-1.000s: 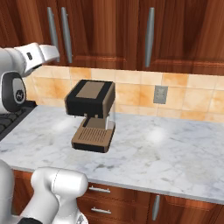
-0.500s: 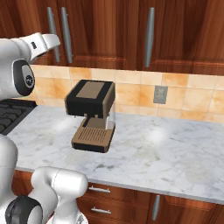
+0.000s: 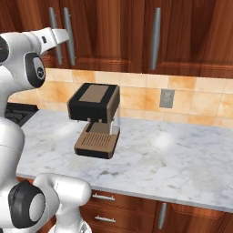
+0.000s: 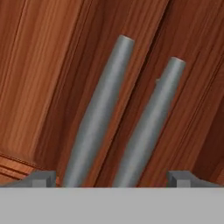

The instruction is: The dining table condiment station is running low on oil/vinegar bottle. Refill the condiment station by opening the cabinet and taking the oil/vinegar bottle from the cabinet and placing it on the dining table.

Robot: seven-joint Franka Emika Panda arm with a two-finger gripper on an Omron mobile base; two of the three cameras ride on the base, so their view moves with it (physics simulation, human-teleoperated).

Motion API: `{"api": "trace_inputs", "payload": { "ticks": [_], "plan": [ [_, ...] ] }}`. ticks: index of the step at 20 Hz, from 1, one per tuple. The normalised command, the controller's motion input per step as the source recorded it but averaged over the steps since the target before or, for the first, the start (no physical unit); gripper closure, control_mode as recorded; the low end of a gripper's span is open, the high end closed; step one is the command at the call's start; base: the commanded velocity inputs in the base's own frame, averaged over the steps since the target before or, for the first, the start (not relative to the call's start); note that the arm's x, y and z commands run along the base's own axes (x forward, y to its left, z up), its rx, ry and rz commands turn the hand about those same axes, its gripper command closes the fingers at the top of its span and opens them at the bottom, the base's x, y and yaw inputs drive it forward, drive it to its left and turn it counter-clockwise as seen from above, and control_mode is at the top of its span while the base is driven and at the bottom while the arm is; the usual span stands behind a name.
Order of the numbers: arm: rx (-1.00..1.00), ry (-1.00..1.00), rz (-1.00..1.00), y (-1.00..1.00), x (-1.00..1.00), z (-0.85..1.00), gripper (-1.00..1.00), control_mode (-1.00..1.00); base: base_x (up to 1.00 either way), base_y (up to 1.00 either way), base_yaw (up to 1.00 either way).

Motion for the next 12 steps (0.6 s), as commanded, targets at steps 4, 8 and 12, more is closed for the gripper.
{"api": "trace_inputs", "payload": {
  "ticks": [4, 8, 12],
  "plan": [
    [0.21, 0.00, 0.00, -0.46, 0.19, 0.21, -1.00, -1.00, 0.00, 0.00, 0.00],
    [0.23, 0.00, 0.02, -0.38, 0.33, 0.02, -1.00, -1.00, 0.00, 0.00, 0.00],
    [0.17, 0.00, 0.00, -0.04, 0.54, 0.09, -1.00, -1.00, 0.00, 0.00, 0.00]
  ]
}}
